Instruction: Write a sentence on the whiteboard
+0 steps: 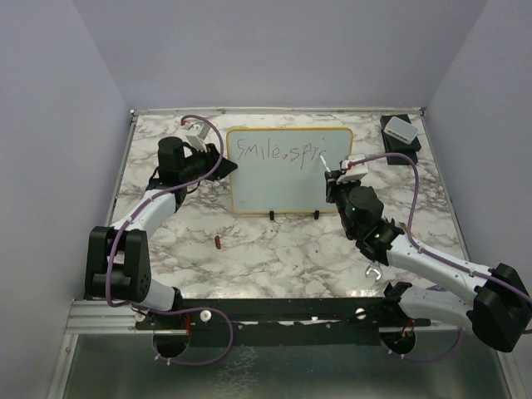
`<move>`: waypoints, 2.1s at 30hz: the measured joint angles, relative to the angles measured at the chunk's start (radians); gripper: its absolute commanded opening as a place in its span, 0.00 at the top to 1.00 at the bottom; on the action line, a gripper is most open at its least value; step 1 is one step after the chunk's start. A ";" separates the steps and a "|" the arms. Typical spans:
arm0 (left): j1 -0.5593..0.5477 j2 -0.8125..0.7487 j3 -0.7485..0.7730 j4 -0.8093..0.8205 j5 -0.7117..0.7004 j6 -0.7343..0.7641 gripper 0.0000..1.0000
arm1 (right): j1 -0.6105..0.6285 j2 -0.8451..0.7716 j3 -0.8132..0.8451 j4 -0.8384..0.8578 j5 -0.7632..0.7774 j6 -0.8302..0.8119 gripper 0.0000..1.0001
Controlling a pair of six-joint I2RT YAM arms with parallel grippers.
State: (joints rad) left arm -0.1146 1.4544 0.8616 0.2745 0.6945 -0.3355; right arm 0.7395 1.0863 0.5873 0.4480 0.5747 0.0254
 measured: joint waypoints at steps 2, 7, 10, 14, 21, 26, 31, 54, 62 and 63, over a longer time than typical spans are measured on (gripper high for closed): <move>0.000 0.000 0.000 0.000 0.000 0.000 0.73 | 0.000 0.000 0.000 0.000 0.000 0.000 0.99; 0.000 0.000 0.000 0.000 0.000 0.000 0.73 | 0.000 0.000 0.000 0.000 -0.001 0.005 0.99; 0.000 0.000 0.000 0.000 0.000 0.000 0.73 | 0.000 0.000 -0.002 -0.001 -0.001 0.011 0.99; 0.000 0.000 0.000 0.000 0.000 0.000 0.73 | 0.000 0.000 -0.011 -0.002 -0.002 0.028 0.99; 0.000 0.000 0.000 -0.004 0.000 0.000 0.73 | 0.000 -0.013 -0.023 -0.026 0.011 0.054 0.99; 0.000 0.000 0.000 -0.005 0.000 0.000 0.73 | 0.000 -0.027 -0.024 -0.034 0.041 0.058 0.99; 0.000 0.000 0.000 -0.006 0.000 0.000 0.73 | 0.000 -0.034 -0.024 -0.033 0.061 0.052 0.99; -0.001 0.000 0.000 -0.008 0.000 0.000 0.73 | 0.000 -0.003 -0.018 0.008 0.021 -0.001 0.99; -0.001 0.000 0.000 -0.008 0.000 0.000 0.73 | 0.000 0.000 -0.018 0.008 -0.008 -0.001 0.99; -0.001 0.000 0.000 -0.008 0.000 0.000 0.73 | 0.000 0.000 -0.018 0.008 -0.011 -0.001 0.99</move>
State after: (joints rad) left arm -0.1154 1.4544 0.8616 0.2665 0.6945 -0.3355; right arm 0.7395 1.0866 0.5694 0.4561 0.5632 0.0246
